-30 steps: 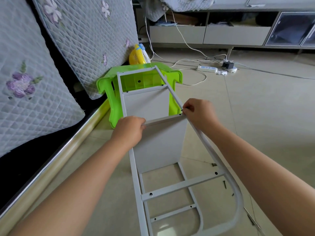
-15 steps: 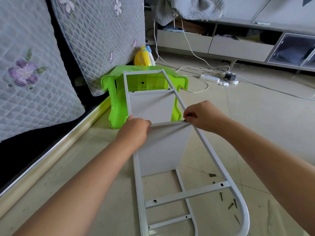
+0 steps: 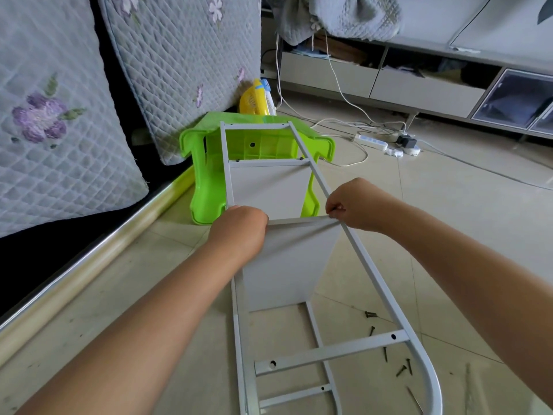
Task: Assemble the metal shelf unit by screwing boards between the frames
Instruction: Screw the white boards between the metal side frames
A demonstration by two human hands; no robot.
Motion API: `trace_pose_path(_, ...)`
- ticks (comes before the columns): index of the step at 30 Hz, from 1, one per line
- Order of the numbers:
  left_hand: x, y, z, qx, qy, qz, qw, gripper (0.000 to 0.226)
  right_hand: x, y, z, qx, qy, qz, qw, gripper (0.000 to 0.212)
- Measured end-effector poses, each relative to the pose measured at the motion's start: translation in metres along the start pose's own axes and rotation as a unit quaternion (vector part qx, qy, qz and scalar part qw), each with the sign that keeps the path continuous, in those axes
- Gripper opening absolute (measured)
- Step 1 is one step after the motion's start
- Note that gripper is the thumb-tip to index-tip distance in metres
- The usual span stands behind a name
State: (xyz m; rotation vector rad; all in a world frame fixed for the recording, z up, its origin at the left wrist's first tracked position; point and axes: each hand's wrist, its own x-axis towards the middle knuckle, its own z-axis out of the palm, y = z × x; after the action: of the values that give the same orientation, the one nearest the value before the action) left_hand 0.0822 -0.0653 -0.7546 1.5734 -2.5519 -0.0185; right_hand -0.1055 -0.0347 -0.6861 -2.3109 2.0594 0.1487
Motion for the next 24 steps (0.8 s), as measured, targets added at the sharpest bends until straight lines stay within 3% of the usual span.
trace_pose_path(6,-0.003,0.000,-0.001,0.016,-0.004,-0.003,1.000,0.015,0.002,0.000,0.007,-0.047,-0.025,0.007,0.999,0.026)
trace_pose_path(15,-0.003,0.000,-0.004,0.006,-0.009,-0.009,1.000,0.013,0.000,-0.006,0.009,-0.139,-0.042,-0.011,0.989,0.048)
trace_pose_path(24,-0.004,0.000,-0.005,0.000,-0.010,-0.003,1.000,0.016,-0.003,0.015,-0.002,0.056,-0.007,-0.016,0.998,0.032)
